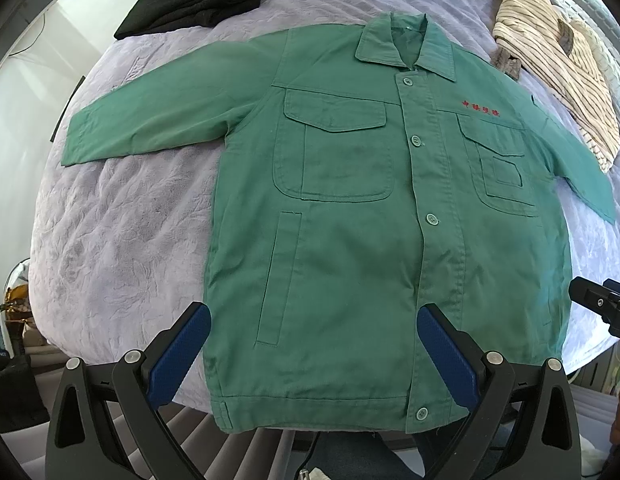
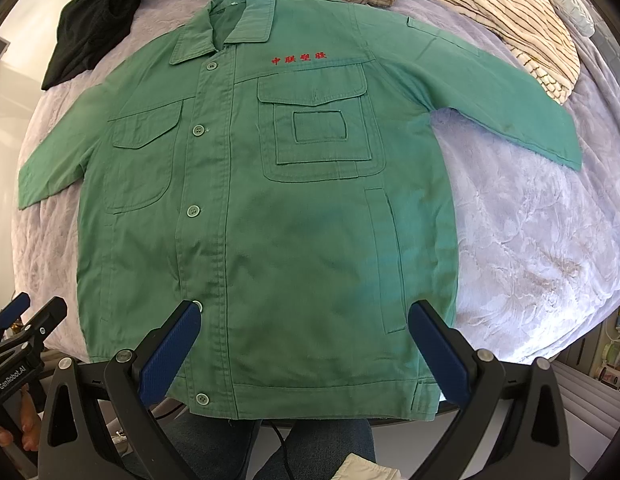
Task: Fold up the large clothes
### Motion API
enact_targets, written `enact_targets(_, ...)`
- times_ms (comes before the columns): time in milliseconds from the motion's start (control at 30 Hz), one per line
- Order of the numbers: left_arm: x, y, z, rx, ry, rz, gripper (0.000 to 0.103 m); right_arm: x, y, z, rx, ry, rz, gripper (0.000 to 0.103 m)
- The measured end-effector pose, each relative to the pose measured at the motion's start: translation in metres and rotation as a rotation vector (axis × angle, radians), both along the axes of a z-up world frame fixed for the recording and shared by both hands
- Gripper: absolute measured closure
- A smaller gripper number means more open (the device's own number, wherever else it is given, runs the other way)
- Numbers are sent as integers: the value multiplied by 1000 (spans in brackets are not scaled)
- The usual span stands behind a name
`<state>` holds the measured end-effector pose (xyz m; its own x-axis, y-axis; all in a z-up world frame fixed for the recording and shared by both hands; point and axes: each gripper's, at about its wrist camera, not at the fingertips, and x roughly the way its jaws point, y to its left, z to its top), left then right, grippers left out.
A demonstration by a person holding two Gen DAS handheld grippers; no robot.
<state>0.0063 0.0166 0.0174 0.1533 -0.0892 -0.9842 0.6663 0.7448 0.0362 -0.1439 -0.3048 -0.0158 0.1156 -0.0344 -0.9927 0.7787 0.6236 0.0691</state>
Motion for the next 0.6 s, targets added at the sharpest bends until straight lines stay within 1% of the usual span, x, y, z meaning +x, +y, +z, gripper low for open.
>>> enact_targets(600,0,-1,0,0,0,1,0,1,-1,-1,-5,1,0,0)
